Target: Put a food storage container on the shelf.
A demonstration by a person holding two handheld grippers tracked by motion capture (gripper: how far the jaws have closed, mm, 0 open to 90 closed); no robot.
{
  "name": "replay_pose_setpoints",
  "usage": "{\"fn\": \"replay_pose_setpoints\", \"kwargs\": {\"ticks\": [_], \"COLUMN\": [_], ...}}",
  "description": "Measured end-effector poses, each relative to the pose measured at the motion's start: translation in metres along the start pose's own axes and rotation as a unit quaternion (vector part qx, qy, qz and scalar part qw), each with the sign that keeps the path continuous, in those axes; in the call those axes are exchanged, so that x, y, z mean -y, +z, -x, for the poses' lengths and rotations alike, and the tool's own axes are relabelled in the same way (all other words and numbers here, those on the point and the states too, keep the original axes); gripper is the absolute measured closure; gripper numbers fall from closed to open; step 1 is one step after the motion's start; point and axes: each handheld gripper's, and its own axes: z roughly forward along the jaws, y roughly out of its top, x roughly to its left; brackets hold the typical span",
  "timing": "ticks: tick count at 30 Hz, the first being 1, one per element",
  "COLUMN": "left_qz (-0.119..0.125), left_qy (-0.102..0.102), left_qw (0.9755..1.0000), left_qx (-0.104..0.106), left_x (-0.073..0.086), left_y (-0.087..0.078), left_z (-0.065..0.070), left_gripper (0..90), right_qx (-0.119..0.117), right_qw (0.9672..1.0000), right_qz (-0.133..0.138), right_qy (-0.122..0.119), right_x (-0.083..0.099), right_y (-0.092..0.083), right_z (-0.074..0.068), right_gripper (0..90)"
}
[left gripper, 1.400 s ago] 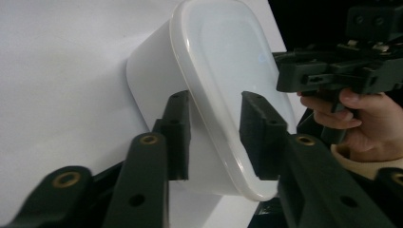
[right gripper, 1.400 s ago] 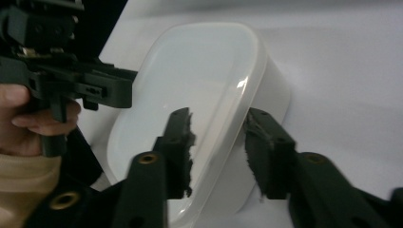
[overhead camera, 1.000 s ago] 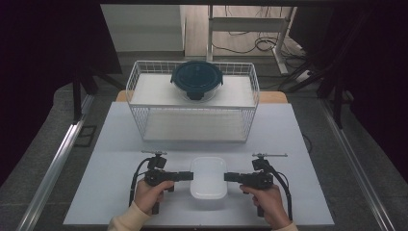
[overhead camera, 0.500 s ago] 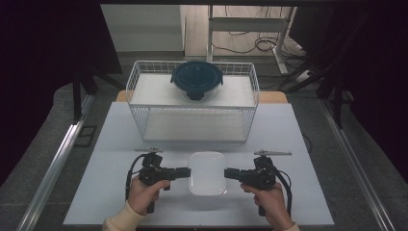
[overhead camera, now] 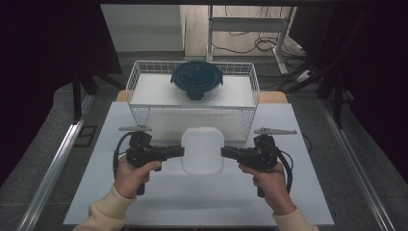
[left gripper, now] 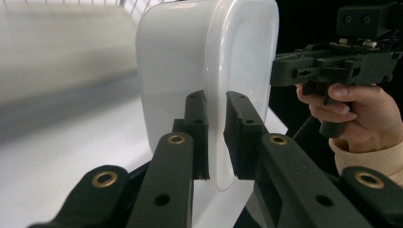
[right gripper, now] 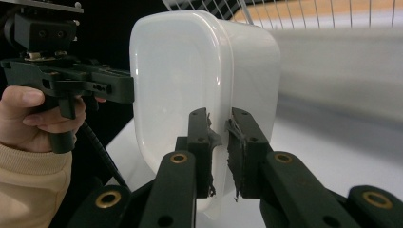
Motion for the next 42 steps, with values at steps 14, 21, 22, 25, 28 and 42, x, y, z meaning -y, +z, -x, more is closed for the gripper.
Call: {"fn": "replay_pose_setpoints", "kwargs": {"ticks": [14,21,22,25,28,42], "left_qz": [0.030,0.043,0.045,0.048,0.047,0.028], "left_qy": [0.041,0.058,0.061,0.069,0.070,0.032], "left_qw": [0.9986,0.9972,0.9969,0.9962,0.9962,0.9991], "left_qx": [-0.013,-0.019,-0.020,-0.025,-0.021,0.003], "left_x": [-0.077,-0.103,-0.107,-0.120,-0.136,-0.207], "left_y": [-0.029,-0.040,-0.042,-0.046,-0.049,-0.040], "left_z": [0.015,0.019,0.019,0.021,0.020,-0.013], "left_gripper": [80.2,80.0,79.9,79.7,79.6,78.7], "right_qx": [0.009,0.012,0.012,0.014,0.013,0.011], "right_qw": [0.9983,0.9967,0.9965,0.9958,0.9952,0.9972], "right_qz": [0.030,0.039,0.038,0.040,0.044,0.034], "right_qy": [-0.049,-0.070,-0.073,-0.082,-0.086,-0.066], "right_x": [-0.087,-0.115,-0.120,-0.134,-0.149,-0.219], "right_y": [-0.012,-0.016,-0.016,-0.018,-0.020,-0.010], "right_z": [-0.028,-0.041,-0.043,-0.048,-0.052,-0.036], "right_gripper": [79.6,79.9,79.9,80.1,80.2,80.4]}}
